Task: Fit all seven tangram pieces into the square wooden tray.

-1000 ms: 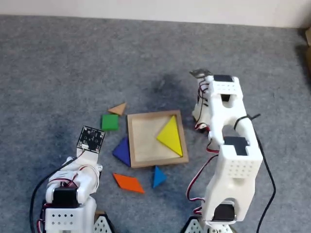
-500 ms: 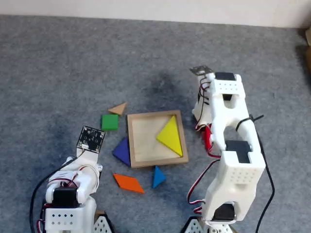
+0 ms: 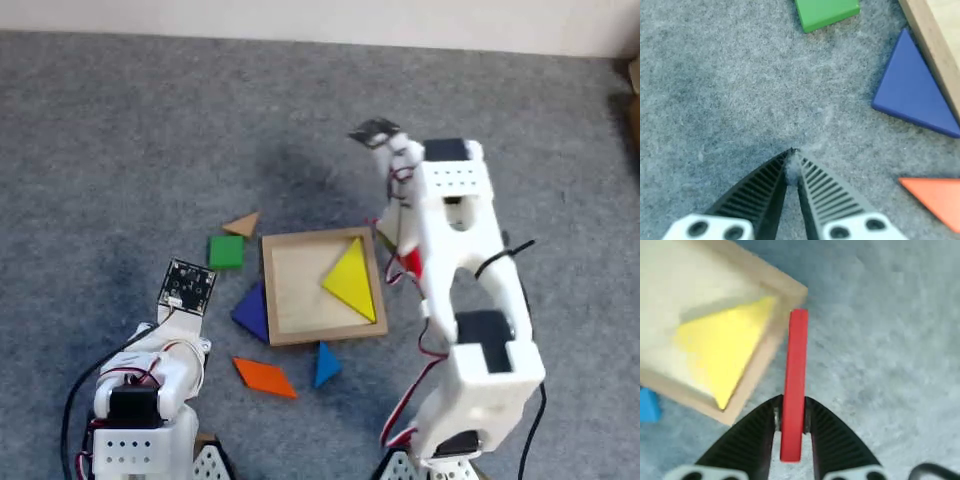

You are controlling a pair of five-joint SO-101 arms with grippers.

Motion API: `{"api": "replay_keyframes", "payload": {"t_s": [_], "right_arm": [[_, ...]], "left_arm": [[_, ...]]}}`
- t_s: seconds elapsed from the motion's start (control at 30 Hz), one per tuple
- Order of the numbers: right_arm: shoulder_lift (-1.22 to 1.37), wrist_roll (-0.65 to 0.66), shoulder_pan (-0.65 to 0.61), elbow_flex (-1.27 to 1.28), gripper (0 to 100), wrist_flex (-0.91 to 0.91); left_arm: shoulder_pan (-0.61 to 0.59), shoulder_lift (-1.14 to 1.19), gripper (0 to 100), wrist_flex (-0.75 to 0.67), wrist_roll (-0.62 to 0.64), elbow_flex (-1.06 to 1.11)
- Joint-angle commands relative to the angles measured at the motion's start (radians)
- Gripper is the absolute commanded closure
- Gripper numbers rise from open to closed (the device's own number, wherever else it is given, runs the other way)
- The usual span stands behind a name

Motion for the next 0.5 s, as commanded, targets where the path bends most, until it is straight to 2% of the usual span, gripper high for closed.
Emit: {"api": "replay_keyframes", "payload": {"t_s": [0.0,0.47], "right_arm": [[-0.101,0.094,-0.090,-0.027,99.3,-0.012],[-0.104,0.315,-0.254,0.054,99.3,-0.335]], "left_arm": [[-0.013,-0.012,100,0.003,0.011,0.019],[-0.013,-0.012,100,0.003,0.011,0.019]]}}
